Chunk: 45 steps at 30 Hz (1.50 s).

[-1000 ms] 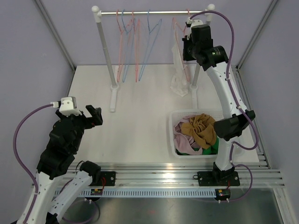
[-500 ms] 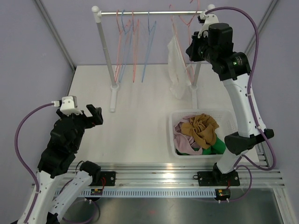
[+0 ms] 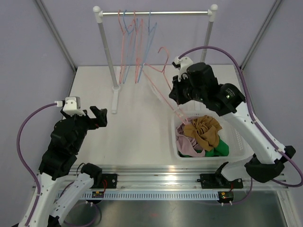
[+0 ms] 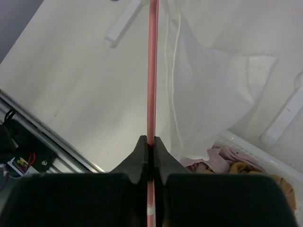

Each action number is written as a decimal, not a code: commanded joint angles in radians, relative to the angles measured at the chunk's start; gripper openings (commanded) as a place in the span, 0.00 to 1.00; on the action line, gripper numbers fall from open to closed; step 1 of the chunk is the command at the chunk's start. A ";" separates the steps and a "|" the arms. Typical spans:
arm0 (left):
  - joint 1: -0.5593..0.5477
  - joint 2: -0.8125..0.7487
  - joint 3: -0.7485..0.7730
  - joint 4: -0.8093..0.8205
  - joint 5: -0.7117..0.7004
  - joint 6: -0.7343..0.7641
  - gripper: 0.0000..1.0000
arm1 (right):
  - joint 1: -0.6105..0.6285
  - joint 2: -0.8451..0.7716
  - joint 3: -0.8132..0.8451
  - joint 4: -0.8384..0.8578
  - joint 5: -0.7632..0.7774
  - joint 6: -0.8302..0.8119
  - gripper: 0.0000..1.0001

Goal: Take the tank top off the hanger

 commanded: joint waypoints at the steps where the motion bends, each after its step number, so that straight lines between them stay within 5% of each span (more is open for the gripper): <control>1: 0.005 -0.024 -0.008 0.118 0.172 0.000 0.99 | 0.066 -0.148 -0.075 0.068 0.042 0.064 0.00; 8: 0.005 -0.027 -0.008 0.238 0.444 -0.017 0.99 | 0.164 -0.261 -0.292 0.088 -0.177 0.045 0.00; 17: 0.003 0.016 -0.046 0.223 0.406 -0.087 0.99 | 0.253 -0.305 -0.445 0.209 -0.225 0.089 0.00; 27: 0.003 0.025 -0.170 0.238 0.280 -0.190 0.99 | 0.339 -0.275 -0.427 0.275 -0.343 0.080 0.00; 30: 0.003 0.018 -0.173 0.238 0.244 -0.189 0.93 | 0.348 -0.261 -0.424 0.266 -0.329 0.071 0.00; 35: 0.003 0.002 -0.173 0.227 0.220 -0.183 0.67 | 0.351 -0.273 -0.429 0.266 -0.303 0.069 0.00; 40: 0.003 0.016 -0.190 0.238 0.253 -0.187 0.53 | 0.351 -0.299 -0.424 0.281 -0.288 0.077 0.00; 44: 0.003 0.021 -0.195 0.261 0.305 -0.184 0.52 | 0.351 -0.298 -0.409 0.275 -0.234 0.089 0.00; 45: 0.003 0.024 -0.193 0.264 0.311 -0.184 0.44 | 0.353 -0.295 -0.406 0.274 -0.239 0.088 0.00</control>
